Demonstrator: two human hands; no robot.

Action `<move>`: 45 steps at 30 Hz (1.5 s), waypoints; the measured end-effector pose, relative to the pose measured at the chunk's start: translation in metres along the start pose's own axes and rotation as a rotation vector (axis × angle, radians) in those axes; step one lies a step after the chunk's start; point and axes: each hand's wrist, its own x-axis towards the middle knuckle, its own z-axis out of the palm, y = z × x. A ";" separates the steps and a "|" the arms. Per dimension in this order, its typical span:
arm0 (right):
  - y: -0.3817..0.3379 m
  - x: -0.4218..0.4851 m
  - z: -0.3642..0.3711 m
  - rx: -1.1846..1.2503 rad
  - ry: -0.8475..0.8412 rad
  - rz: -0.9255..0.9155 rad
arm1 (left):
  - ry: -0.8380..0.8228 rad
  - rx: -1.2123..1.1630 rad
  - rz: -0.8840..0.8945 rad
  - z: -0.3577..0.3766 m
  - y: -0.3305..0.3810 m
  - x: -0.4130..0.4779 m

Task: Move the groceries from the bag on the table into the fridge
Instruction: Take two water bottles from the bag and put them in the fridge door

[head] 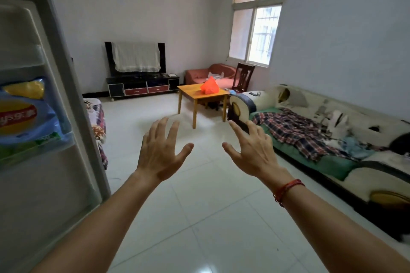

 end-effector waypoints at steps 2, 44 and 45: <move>0.014 -0.009 -0.006 -0.025 0.003 0.047 | -0.006 -0.020 0.039 0.004 0.013 0.003; 0.169 0.191 0.155 -0.015 -0.136 0.055 | -0.121 -0.023 0.044 0.232 0.032 0.204; 0.171 0.209 0.164 -0.027 -0.139 0.052 | -0.126 -0.031 0.043 0.244 0.025 0.218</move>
